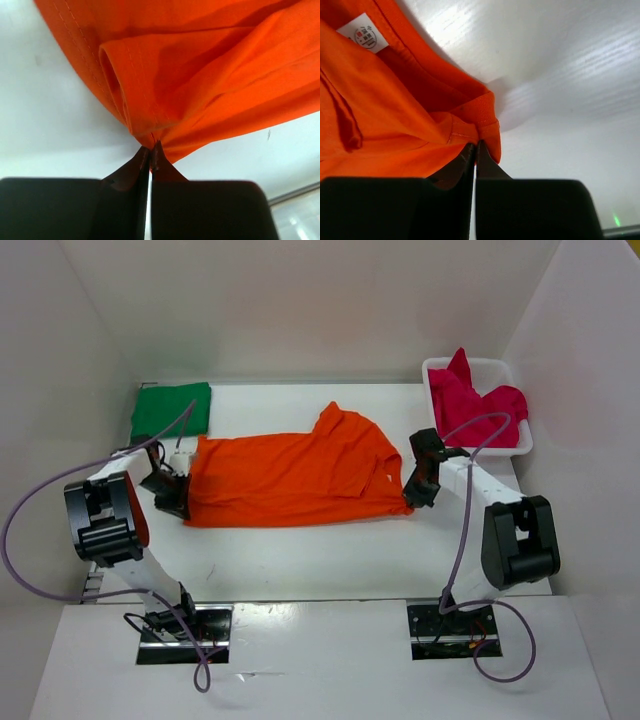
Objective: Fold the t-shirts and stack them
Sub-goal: Fold the flattened tshirt in 1/3 of the way
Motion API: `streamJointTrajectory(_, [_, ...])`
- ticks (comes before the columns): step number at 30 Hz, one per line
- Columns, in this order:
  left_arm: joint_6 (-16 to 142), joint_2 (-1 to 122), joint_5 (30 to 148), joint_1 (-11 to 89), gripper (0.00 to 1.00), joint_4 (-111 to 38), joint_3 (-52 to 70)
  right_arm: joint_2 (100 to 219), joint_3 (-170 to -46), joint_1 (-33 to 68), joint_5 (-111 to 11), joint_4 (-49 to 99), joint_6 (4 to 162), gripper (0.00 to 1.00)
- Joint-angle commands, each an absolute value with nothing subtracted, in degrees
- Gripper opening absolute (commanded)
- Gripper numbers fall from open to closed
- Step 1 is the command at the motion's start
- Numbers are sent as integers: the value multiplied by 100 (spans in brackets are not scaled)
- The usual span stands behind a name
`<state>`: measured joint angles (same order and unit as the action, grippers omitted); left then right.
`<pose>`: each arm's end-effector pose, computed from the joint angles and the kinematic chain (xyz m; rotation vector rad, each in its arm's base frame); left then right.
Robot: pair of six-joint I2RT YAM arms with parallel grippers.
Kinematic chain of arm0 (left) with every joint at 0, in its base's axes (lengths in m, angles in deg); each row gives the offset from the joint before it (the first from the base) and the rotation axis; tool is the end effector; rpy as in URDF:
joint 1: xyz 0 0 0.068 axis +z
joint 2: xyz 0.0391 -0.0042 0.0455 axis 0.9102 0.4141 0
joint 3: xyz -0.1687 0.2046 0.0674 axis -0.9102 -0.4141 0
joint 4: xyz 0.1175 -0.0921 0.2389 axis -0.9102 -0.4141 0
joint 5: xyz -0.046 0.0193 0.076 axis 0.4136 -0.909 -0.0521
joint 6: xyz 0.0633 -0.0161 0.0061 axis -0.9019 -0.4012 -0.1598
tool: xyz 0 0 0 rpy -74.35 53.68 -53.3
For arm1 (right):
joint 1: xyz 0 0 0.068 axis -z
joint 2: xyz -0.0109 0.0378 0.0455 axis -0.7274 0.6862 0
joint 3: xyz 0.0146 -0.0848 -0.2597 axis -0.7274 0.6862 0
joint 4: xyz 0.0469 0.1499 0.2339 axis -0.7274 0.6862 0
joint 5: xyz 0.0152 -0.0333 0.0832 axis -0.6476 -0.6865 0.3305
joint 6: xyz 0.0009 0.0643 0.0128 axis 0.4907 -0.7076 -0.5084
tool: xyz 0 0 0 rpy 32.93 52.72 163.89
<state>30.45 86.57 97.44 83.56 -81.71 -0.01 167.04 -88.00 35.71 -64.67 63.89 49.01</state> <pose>0.3251 0.0902 0.1332 0.1130 2.8820 -0.3236 0.3025 0.0519 0.1648 0.7523 2.7052 0.0318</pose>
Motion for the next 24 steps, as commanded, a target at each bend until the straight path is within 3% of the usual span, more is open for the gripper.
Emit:
streamJointTrajectory(1, [2681,8150,9109,8435,0,-8625,-153,16470,-8880,3577,-6313,7029,4703,0])
streamJointTrajectory(6, [2567,7965,8634,8435,0,-8968,-451,16207,-8819,3367,-6312,7636,4518,0])
streamJointTrajectory(8, [2506,7816,8344,8435,6,-9021,-540,16119,-8766,3235,-6399,7846,4456,0])
streamJointTrajectory(9, [2505,7746,8230,8435,24,-9074,-540,16066,-8766,3182,-6400,7847,4395,0])
streamJointTrajectory(11, [2374,7466,7906,8435,47,-9205,-540,16066,-8766,3076,-6461,7918,4334,0])
streamJointTrajectory(13, [2251,7280,7833,8435,61,-9355,-233,16066,-8766,3015,-6461,7918,4333,0])
streamJointTrajectory(19, [1662,7261,8420,8145,65,-10110,1277,16119,-8766,3015,-6514,7918,4333,0])
streamJointTrajectory(21, [1460,7262,9025,7829,65,-10278,1376,16119,-8766,3015,-6514,7918,4333,0])
streamJointTrajectory(24, [1171,7314,9028,7293,65,-10130,991,16119,-8766,3015,-6514,7918,4333,0])
